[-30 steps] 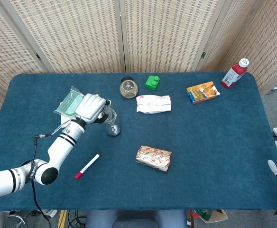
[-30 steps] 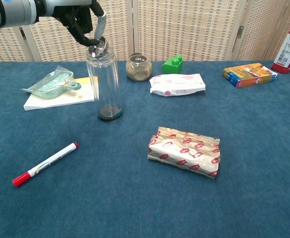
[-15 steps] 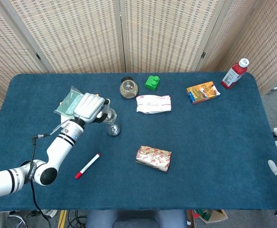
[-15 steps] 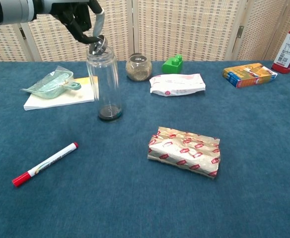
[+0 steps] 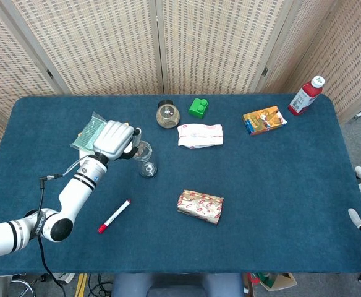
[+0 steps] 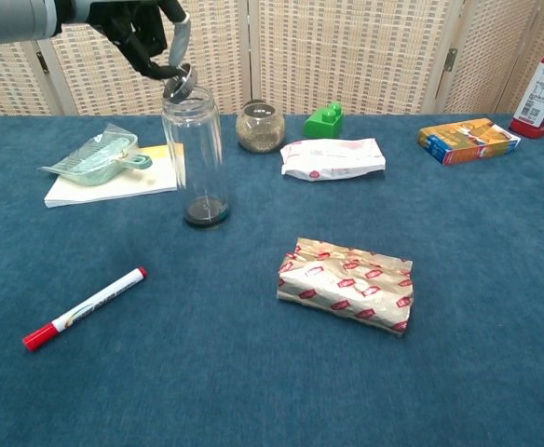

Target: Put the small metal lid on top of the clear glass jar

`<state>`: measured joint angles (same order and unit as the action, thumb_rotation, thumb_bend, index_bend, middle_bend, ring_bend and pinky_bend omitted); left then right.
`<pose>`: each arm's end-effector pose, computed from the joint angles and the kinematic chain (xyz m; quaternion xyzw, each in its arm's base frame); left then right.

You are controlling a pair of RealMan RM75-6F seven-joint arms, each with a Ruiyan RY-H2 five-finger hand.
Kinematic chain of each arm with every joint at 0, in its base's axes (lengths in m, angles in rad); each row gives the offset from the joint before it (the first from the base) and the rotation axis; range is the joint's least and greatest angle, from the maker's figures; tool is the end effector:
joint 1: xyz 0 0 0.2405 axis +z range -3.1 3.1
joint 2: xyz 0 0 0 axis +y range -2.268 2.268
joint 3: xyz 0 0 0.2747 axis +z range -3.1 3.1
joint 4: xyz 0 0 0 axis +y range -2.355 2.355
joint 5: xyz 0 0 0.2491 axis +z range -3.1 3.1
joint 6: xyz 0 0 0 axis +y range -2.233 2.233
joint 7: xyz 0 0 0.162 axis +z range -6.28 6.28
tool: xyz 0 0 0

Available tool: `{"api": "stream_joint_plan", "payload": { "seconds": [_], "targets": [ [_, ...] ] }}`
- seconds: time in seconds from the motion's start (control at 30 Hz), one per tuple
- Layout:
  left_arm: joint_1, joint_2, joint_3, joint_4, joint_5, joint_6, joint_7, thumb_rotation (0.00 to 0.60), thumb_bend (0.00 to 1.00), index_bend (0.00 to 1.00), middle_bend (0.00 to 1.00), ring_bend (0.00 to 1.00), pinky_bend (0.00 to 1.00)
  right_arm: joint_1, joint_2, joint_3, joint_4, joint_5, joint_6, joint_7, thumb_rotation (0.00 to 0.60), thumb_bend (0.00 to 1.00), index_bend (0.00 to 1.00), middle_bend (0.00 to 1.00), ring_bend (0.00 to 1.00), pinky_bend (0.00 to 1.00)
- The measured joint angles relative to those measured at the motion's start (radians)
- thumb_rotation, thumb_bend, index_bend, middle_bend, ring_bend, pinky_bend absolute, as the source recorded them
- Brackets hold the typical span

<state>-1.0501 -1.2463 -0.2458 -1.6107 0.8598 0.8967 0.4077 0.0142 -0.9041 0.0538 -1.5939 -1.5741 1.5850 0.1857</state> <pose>-0.0572 0.4596 0.0473 -0.7513 -0.2933 -0.3919 0.4426 -0.3554 -0.1801 0.2198 0.5954 -0.3460 0.4005 0.6045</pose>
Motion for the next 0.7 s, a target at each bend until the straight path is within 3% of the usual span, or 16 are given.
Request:
{"api": "stream_joint_plan", "payload": {
  "seconds": [0.7],
  "targets": [
    [0.001, 0.002, 0.0, -0.007, -0.013, 0.013, 0.012, 0.6, 0.35, 0.0, 0.87, 0.84, 1.0, 0.002, -0.002, 0.001, 0.004, -0.001, -0.001, 0.004, 0.6, 0.3, 0.02, 0.19, 0.08, 0.23]
  ]
}}
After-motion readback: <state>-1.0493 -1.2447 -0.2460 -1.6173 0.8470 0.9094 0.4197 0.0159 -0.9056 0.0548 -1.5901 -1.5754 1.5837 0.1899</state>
